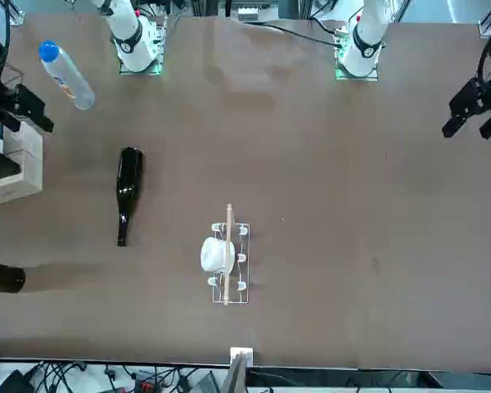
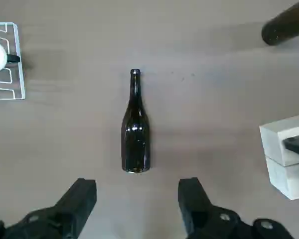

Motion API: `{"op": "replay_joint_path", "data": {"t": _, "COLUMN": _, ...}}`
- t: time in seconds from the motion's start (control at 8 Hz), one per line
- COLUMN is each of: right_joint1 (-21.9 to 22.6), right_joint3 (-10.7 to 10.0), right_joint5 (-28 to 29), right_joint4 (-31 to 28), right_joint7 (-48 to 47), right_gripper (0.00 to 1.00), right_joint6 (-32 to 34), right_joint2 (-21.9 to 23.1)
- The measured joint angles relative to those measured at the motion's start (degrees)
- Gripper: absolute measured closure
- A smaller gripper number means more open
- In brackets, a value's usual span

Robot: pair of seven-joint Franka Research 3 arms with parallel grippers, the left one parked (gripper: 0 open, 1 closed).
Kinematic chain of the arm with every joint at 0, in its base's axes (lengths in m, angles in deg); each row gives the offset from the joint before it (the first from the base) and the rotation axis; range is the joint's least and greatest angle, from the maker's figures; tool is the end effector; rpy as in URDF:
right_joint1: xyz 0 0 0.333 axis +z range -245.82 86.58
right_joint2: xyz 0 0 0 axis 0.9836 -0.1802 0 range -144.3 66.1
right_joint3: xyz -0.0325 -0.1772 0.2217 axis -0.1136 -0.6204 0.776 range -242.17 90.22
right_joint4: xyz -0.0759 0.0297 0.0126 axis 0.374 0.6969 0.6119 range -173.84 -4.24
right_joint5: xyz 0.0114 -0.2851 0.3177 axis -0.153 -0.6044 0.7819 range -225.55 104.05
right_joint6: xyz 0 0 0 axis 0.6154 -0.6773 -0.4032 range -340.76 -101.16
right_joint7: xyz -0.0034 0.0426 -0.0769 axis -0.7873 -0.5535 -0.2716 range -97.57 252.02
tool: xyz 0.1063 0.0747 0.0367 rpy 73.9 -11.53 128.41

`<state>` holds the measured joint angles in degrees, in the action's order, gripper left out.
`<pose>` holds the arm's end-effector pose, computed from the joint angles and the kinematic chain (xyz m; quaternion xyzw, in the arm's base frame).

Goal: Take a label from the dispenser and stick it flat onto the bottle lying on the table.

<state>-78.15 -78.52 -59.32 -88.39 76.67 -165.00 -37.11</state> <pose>0.5781 -0.0077 0.5775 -0.9998 0.0139 -0.0017 0.0133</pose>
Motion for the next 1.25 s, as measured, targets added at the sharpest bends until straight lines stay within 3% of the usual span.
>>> {"op": "replay_joint_path", "data": {"t": 0.62, "right_joint1": 0.1, "right_joint3": -0.1, "right_joint5": -1.2, "right_joint4": 0.8, "right_joint7": 0.1, "right_gripper": 0.00, "right_joint6": 1.7, "right_joint2": 0.0}}
{"op": "replay_joint_path", "data": {"t": 0.88, "right_joint1": 0.7, "right_joint3": 0.0, "right_joint5": -9.4, "right_joint4": -0.9, "right_joint7": 0.1, "right_gripper": 0.00, "right_joint6": 2.7, "right_joint2": -0.2}}
{"op": "replay_joint_path", "data": {"t": 1.25, "right_joint1": 2.3, "right_joint3": 0.3, "right_joint5": -23.4, "right_joint4": -8.8, "right_joint7": 0.1, "right_gripper": 0.00, "right_joint6": 1.8, "right_joint2": -0.5}}
